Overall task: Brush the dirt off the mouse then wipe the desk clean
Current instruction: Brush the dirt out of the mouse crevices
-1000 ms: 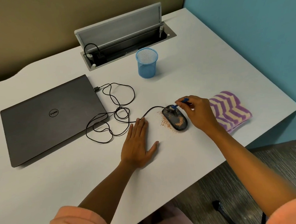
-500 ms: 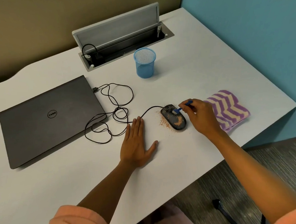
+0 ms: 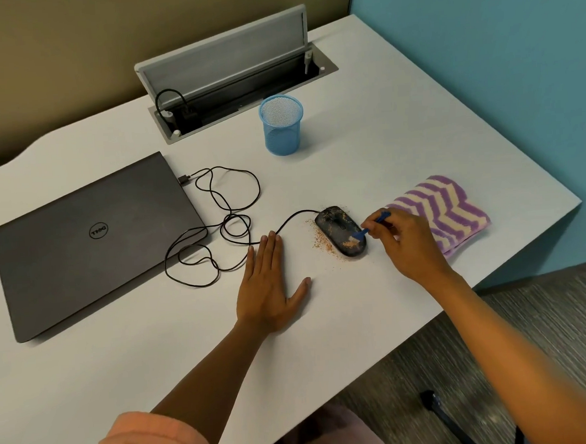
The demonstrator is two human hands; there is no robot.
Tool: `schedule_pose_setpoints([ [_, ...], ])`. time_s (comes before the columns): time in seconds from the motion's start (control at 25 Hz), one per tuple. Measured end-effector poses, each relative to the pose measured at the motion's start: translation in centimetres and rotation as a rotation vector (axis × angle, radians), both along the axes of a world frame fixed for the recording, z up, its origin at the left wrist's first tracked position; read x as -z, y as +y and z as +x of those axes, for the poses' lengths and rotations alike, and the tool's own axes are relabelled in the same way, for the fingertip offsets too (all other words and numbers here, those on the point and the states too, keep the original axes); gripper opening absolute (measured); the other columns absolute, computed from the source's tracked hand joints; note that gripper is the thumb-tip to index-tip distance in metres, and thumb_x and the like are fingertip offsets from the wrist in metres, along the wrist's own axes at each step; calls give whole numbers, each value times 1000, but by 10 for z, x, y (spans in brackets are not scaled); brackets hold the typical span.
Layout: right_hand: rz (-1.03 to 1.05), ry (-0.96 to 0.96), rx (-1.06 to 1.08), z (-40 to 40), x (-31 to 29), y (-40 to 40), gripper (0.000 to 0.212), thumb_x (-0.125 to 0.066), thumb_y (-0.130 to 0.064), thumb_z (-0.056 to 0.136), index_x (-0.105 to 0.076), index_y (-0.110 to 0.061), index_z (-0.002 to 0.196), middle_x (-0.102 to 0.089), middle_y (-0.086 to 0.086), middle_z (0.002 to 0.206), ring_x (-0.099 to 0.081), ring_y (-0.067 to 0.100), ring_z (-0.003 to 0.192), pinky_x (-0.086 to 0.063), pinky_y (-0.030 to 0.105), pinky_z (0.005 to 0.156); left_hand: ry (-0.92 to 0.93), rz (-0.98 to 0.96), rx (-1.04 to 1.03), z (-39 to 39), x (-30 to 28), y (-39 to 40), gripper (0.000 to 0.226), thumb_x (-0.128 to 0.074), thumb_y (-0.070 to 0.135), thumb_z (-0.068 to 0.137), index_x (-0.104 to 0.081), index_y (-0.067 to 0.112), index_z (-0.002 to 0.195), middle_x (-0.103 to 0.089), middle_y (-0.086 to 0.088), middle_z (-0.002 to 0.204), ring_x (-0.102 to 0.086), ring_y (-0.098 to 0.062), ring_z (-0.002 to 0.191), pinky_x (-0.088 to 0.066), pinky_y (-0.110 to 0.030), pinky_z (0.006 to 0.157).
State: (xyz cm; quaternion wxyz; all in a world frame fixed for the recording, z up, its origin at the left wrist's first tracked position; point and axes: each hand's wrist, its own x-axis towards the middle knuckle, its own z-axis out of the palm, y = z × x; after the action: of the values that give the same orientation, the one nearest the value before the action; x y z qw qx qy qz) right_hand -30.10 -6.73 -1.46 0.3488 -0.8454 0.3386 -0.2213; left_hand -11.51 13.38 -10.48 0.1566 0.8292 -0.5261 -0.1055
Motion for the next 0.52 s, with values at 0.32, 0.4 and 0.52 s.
schedule_pose_setpoints([
  [0.32,-143,-9,-55,-16,7,18,21,-62,-9,92,-73,-12,110,-71,-1,105,-64,6,93,-48,9,84,-6,11,3,0,-3,0,94,-31,71,99,0,10,163,1,-5,171,10,-14,157,4,-39,127],
  [0.4,-218,55,-110,-31,18,35,22,-63,-4,91,-72,-9,110,-69,2,109,-64,9,98,-47,10,90,-9,16,5,0,-4,1,94,-31,70,99,0,10,163,2,-5,171,10,-14,157,4,-40,127],
  [0.52,-277,44,-111,-38,25,47,22,-61,-7,91,-71,-8,110,-69,4,109,-63,9,98,-43,5,93,-10,17,4,-1,-4,1,94,-32,70,99,0,10,163,2,-4,171,11,-14,157,4,-40,127],
])
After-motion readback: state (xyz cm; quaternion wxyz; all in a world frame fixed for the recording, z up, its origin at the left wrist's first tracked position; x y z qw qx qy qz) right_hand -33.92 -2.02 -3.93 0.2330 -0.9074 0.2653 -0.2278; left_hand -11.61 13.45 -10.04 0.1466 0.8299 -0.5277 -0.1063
